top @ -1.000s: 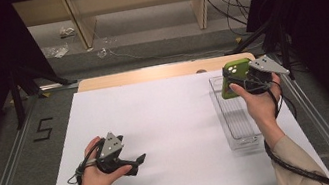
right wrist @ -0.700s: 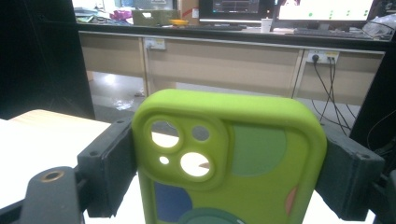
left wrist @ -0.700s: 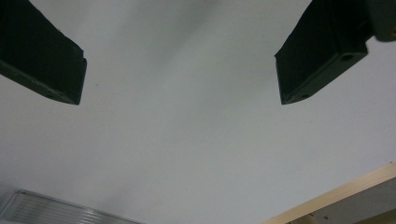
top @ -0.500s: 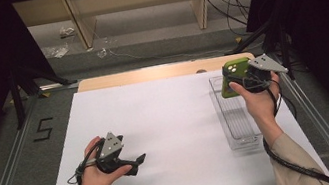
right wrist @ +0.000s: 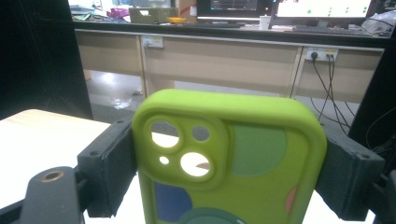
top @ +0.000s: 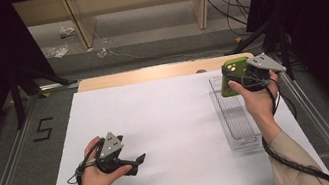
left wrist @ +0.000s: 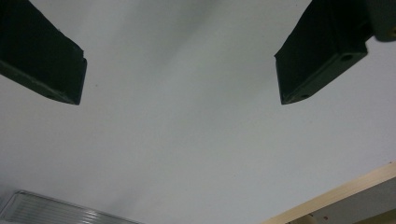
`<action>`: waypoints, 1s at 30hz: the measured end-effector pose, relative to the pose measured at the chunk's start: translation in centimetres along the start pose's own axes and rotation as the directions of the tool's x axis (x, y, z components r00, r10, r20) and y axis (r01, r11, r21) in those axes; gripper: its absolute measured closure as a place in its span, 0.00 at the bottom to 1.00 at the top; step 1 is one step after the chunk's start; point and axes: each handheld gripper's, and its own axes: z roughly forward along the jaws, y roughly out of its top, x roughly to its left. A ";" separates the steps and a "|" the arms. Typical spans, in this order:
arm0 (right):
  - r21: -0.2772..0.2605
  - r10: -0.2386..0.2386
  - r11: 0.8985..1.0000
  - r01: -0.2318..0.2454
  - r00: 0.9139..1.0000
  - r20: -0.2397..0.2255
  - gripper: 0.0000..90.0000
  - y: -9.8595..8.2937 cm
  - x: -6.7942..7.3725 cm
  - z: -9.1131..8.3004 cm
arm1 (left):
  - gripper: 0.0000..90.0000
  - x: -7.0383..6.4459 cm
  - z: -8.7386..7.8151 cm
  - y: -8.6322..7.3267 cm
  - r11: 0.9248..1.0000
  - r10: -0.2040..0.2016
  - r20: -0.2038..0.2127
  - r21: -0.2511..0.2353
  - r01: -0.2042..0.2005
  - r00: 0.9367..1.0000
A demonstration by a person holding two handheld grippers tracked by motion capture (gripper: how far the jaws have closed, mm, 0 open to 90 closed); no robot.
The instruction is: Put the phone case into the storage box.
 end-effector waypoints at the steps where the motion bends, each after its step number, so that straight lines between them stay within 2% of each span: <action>1: 0.000 0.000 1.000 0.000 1.000 0.001 0.20 0.0 0.0 0.0 | 0.01 0.0 0.0 0.0 1.000 0.000 0.000 0.000 0.000 1.000; 30: 0.013 0.000 1.000 0.000 1.000 0.003 0.20 -0.2 -0.1 1.2 | 0.02 -0.1 0.0 0.0 1.000 0.000 0.000 0.001 0.000 1.000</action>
